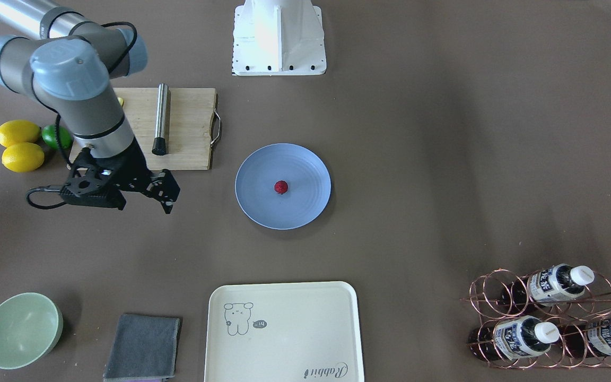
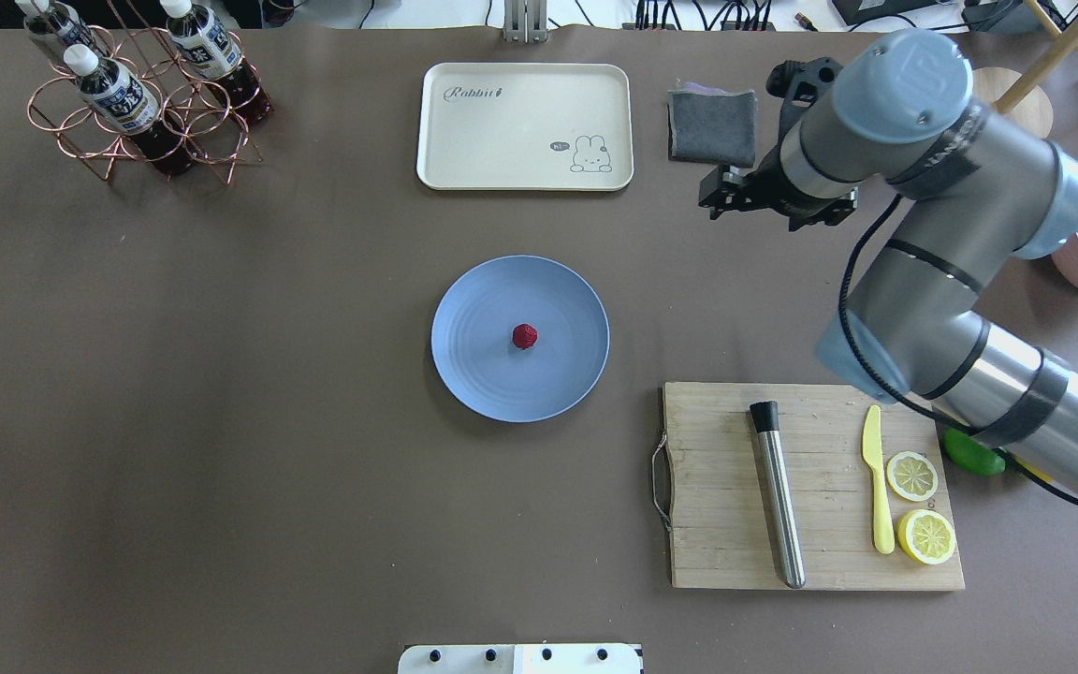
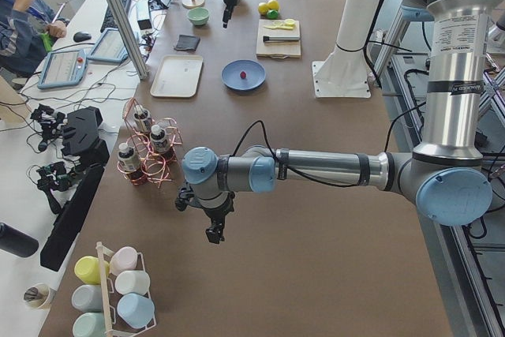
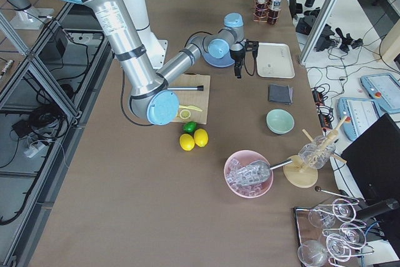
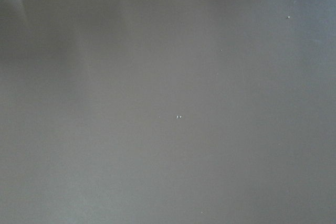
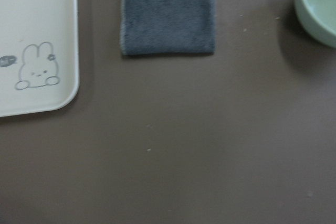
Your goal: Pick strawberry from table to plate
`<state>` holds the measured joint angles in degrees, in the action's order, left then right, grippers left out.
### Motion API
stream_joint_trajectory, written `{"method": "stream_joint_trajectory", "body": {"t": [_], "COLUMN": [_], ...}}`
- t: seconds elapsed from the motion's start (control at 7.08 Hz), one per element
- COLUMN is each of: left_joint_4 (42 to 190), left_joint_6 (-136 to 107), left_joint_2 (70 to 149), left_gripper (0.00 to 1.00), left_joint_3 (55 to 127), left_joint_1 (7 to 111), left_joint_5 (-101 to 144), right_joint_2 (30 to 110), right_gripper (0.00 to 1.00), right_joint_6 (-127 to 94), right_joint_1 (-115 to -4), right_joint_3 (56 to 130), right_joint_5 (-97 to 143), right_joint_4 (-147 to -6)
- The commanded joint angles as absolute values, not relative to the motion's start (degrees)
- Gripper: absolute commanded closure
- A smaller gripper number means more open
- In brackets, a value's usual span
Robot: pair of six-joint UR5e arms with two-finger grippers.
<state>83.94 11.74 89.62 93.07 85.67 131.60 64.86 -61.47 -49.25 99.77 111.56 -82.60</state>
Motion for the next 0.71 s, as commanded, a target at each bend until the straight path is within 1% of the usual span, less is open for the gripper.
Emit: {"method": "stream_joint_trajectory", "body": {"t": [0.0, 0.28, 0.56], "left_joint_4": [82.4, 82.4, 82.6], "left_joint_6": [12.3, 12.4, 12.5], "left_joint_2": [89.3, 89.3, 89.4], "left_gripper": [0.01, 0.01, 0.01], "left_joint_3": [94.5, 94.5, 94.5], "left_joint_1": [86.0, 86.0, 86.0], "left_joint_5": [131.1, 131.4, 131.7], "right_joint_2": [76.5, 85.0, 89.8], "right_gripper": [0.00, 0.00, 0.00], "right_joint_6": [-40.5, -20.6, -4.9], "right_joint_1": [-60.1, -70.1, -79.8], "right_joint_3": [102.3, 101.8, 100.6], "right_joint_5": [116.5, 119.4, 124.2], "right_joint_4": [-82.4, -82.1, -82.5]}}
